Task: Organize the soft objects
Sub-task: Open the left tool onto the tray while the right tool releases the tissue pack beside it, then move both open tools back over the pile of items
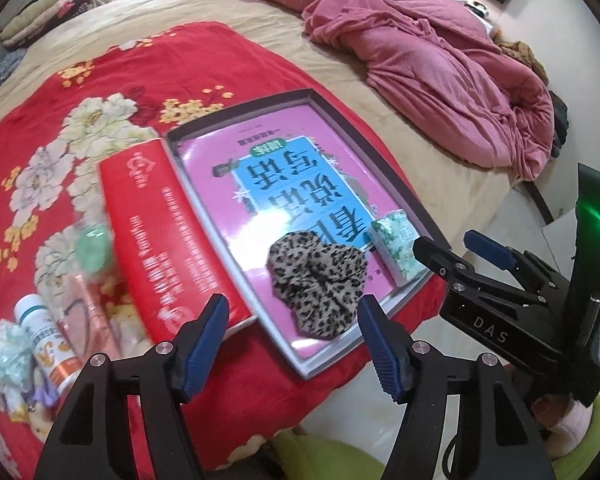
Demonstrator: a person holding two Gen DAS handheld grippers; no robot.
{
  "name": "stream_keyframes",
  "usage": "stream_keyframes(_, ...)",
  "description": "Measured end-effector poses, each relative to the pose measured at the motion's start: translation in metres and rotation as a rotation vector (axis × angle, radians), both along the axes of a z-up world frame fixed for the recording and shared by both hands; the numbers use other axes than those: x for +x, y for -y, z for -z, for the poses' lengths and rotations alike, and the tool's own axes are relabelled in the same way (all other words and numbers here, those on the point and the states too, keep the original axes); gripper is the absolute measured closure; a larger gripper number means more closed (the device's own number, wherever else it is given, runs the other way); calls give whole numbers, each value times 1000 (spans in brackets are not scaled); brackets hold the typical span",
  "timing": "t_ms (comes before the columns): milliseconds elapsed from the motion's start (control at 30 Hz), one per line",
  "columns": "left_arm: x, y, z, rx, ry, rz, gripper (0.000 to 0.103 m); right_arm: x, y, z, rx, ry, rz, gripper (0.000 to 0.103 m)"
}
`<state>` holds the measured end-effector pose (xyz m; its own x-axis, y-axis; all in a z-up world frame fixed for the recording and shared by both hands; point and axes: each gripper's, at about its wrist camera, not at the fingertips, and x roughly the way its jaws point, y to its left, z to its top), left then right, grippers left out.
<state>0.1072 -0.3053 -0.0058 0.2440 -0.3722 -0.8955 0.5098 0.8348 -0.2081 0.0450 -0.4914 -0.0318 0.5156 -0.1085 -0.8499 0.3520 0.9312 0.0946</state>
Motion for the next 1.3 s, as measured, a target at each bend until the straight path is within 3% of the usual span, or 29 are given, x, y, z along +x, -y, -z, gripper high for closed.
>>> stream_keyframes(400,-12,-68,-31,21,13,-69,34,-1,-50,-36,40,19,-86,32)
stream_keyframes(800,-24,-148,-61,-22,55,-180,34,0,-126,-72,23,55,-210,32)
stream_keyframes(1300,-36,-274,-63,-46,41,-383,33,2,-219,-105,35,85,-380,32)
